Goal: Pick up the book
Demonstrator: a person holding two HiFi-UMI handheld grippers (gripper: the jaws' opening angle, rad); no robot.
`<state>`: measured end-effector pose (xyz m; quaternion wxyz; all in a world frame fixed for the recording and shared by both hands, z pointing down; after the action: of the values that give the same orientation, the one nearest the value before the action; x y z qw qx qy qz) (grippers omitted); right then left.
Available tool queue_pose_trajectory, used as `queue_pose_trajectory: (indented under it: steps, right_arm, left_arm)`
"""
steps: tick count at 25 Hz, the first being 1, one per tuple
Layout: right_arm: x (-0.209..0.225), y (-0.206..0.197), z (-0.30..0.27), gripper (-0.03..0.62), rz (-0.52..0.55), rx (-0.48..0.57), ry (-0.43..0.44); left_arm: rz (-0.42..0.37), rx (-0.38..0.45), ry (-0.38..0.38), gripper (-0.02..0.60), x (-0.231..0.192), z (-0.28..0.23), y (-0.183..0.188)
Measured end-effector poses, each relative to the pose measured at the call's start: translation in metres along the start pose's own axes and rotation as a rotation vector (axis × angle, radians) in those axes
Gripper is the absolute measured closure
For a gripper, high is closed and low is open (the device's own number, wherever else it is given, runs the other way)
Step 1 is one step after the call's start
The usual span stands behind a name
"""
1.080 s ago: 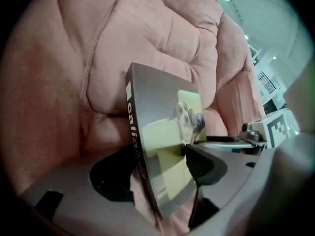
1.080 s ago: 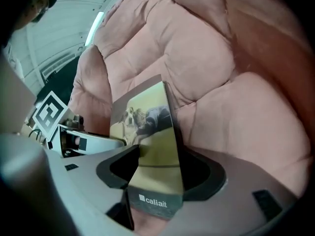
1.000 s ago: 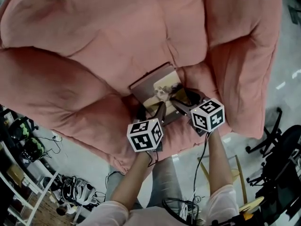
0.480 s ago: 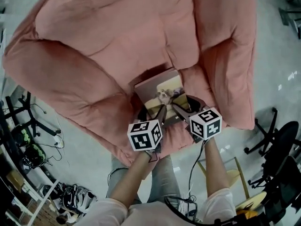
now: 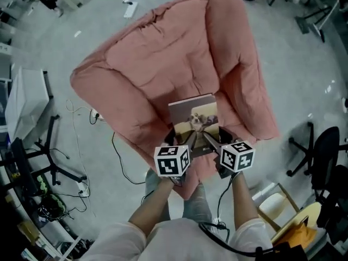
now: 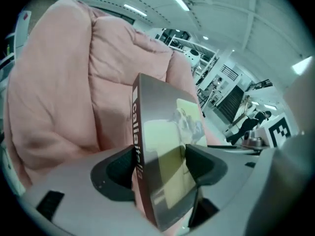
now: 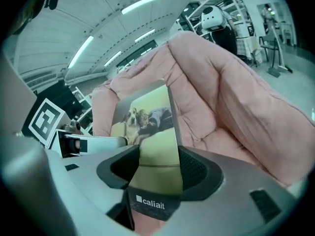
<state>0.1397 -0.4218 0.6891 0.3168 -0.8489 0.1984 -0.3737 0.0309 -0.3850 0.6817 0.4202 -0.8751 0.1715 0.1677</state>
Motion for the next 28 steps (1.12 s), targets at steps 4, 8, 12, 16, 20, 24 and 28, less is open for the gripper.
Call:
queue_pose_trajectory:
  steps: [4, 8, 12, 16, 20, 24, 28]
  right_arm:
    - [-0.052, 0.006, 0.032, 0.339, -0.075, 0.092, -0.072]
    - [-0.087, 0.018, 0.074, 0.339, -0.124, 0.154, -0.136]
    - [-0.131, 0.018, 0.102, 0.339, -0.157, 0.208, -0.191]
    - [-0.159, 0.012, 0.121, 0.341, -0.193, 0.252, -0.235]
    - [-0.186, -0.003, 0.14, 0.341, -0.202, 0.279, -0.264]
    - [-0.197, -0.014, 0.161, 0.341, -0.191, 0.285, -0.278]
    - [-0.22, -0.04, 0.189, 0.341, -0.192, 0.294, -0.284]
  left_arm:
    - [-0.088, 0.0, -0.084, 0.262, 0.007, 0.05, 0.028]
    - [-0.155, -0.029, -0.16, 0.261, 0.031, 0.091, 0.049]
    - [-0.216, -0.042, -0.229, 0.262, 0.037, 0.135, 0.061]
    - [-0.264, -0.061, -0.277, 0.264, 0.041, 0.164, 0.066]
    - [-0.282, -0.064, -0.305, 0.265, 0.04, 0.196, 0.059]
    - [-0.266, -0.07, -0.329, 0.272, 0.049, 0.216, 0.049]
    - [-0.272, -0.081, -0.339, 0.275, 0.054, 0.253, 0.026]
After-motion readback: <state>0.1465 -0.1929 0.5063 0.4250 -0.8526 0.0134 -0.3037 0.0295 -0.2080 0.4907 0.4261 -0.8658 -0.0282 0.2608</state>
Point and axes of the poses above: the fingertips, and each gripper's own axes: z backward along the fingers, x to its right, y out of its top, the point moved 2 cm from there along z, backward along the fingers, and after that the axes turned 12 degrees about x, right-handed, at the moved point
